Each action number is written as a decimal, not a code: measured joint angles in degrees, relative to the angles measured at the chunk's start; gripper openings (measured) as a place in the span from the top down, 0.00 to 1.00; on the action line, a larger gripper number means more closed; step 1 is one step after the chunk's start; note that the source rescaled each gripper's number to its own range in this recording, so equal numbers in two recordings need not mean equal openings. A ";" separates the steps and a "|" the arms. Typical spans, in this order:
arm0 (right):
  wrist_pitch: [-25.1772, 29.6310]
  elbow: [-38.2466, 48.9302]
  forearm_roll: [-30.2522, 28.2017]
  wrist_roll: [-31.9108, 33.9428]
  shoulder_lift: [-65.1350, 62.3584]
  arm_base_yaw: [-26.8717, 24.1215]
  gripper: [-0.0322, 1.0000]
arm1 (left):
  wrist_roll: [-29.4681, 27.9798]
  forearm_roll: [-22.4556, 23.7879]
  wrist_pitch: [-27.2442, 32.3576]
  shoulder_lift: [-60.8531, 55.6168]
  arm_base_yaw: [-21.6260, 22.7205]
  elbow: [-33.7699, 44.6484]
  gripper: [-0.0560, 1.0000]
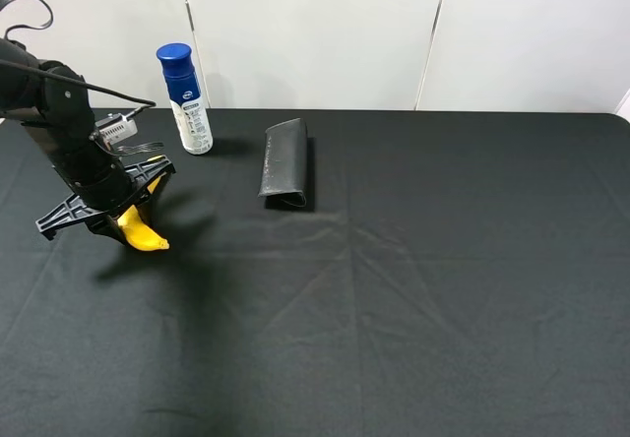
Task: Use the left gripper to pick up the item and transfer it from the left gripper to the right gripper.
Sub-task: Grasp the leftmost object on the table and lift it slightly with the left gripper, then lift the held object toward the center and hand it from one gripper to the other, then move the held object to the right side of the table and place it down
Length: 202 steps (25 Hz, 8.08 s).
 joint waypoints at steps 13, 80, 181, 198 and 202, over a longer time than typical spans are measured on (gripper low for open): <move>0.00 0.00 0.00 0.00 0.00 0.00 0.00 | 0.00 0.93 1.49 -1.43 0.00 0.00 0.95; -7.39 -2.41 27.13 -4.73 24.65 0.00 0.00 | 51.21 -3.80 21.90 -29.10 -24.63 -0.11 0.95; -6.30 -2.81 82.53 -67.72 73.81 7.98 0.97 | 51.89 -0.50 26.76 -22.95 -39.86 -15.85 0.00; -6.76 -2.81 81.55 -66.23 73.81 7.98 0.97 | 38.61 11.67 41.50 -47.83 -39.86 -11.55 0.00; -6.76 -2.81 81.16 -66.23 73.81 7.98 0.97 | 38.51 11.78 41.51 -56.36 -39.86 -3.46 0.00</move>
